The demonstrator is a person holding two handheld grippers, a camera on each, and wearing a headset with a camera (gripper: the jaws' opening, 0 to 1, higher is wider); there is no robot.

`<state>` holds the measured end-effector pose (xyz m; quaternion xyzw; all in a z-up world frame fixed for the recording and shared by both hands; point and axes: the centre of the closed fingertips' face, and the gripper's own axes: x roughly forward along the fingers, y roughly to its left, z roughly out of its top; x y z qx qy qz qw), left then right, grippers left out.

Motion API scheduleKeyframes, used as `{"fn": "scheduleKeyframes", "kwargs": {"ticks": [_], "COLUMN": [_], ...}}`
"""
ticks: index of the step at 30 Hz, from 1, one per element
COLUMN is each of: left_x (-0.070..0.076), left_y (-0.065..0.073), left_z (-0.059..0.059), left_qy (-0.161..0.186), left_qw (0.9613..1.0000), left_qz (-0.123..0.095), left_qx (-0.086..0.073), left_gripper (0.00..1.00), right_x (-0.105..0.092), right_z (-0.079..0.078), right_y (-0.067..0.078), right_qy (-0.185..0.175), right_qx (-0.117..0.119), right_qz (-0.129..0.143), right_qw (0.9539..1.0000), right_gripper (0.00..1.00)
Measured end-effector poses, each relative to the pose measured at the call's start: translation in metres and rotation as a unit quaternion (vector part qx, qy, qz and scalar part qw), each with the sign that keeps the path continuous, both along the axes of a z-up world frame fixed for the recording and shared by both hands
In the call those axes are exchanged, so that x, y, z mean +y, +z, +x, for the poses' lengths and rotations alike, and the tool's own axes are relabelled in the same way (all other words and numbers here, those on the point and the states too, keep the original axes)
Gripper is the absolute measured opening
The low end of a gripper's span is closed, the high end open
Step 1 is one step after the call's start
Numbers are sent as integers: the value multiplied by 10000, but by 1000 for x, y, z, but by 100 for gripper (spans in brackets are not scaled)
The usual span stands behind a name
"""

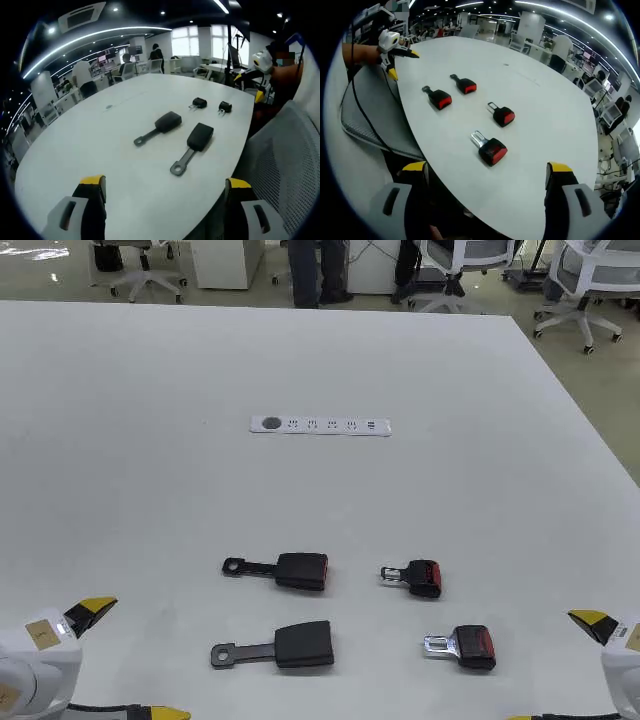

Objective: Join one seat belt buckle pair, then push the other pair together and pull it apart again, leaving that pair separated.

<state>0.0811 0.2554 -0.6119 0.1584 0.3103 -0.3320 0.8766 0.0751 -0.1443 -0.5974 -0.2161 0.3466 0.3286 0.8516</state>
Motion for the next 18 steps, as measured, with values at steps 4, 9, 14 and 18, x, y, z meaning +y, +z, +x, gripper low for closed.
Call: {"fn": "scheduleKeyframes", "kwargs": {"ticks": [4,9,14,18], "left_x": [0,-5,-5,-5], "left_y": [0,3,2,1], "left_z": [0,0,1,2], "left_qy": [3,12,9,-4], "left_qw": [10000,10000,10000,10000], "left_qz": [-12,-42,-52,-43], "left_qx": [7,26,44,46], "left_gripper": [100,100,100,100], "right_x": [0,1,1,1], "right_z": [3,6,8,7], "right_y": [1,2,2,1], "right_qy": [-18,-101,-91,-83], "right_qx": [-24,1,-15,-15], "right_qz": [18,139,123,107], "right_qw": [10000,9999,9999,9999], "right_gripper": [97,97,97,97]}}
